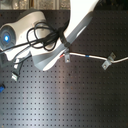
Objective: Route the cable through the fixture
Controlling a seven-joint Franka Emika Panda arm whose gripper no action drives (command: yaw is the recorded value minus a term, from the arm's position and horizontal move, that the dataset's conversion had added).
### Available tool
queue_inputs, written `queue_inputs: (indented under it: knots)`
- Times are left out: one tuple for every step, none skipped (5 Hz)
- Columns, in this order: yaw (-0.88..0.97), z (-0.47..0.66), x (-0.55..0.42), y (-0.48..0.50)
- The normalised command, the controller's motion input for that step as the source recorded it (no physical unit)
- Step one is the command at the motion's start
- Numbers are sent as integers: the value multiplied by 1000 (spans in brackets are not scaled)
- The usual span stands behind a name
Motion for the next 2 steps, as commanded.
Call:
queue_inputs:
  knots:
    - [-643,-180,17,154]
    - [-914,-131,0,0]
